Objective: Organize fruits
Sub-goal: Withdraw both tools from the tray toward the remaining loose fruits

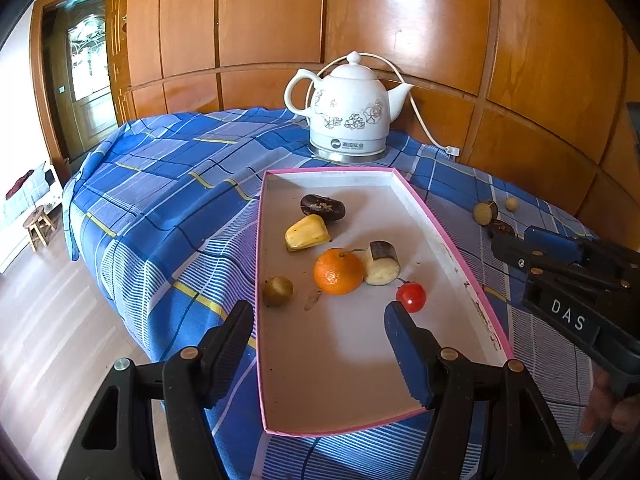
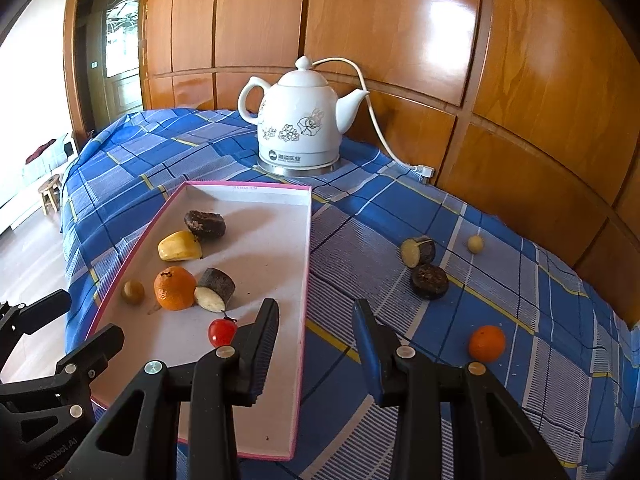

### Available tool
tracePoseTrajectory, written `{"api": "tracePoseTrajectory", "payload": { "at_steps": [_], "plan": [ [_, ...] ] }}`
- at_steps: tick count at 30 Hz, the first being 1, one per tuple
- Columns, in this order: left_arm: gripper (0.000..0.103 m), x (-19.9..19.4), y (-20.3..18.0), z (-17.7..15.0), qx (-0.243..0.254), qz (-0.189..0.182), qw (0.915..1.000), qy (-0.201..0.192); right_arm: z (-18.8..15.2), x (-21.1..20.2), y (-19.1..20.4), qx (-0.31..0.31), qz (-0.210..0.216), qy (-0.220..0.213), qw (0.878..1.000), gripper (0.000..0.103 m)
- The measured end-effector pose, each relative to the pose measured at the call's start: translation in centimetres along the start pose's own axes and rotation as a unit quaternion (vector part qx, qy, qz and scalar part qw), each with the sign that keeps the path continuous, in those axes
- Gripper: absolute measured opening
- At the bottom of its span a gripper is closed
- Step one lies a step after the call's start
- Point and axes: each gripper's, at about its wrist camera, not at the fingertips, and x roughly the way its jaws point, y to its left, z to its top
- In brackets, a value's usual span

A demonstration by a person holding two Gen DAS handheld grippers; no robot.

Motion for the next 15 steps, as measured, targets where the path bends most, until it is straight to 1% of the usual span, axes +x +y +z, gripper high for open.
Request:
{"api": "tracePoseTrajectory", "payload": {
  "at_steps": [8, 15],
  "plan": [
    [0.069, -0.3, -0.8, 0.1, 0.012, -0.002, 0.9999, -0.002, -0.1, -0.5, -1.5, 0.006, -0.006, -0.003, 1.0, 0.039],
    [0.069, -0.2, -2.1, 0.4, 0.029, -0.007, 0.9996, -0.001, 0.0, -1.2, -3.8, 0.007, -0.019, -0.005, 1.0, 0.04]
  ]
}}
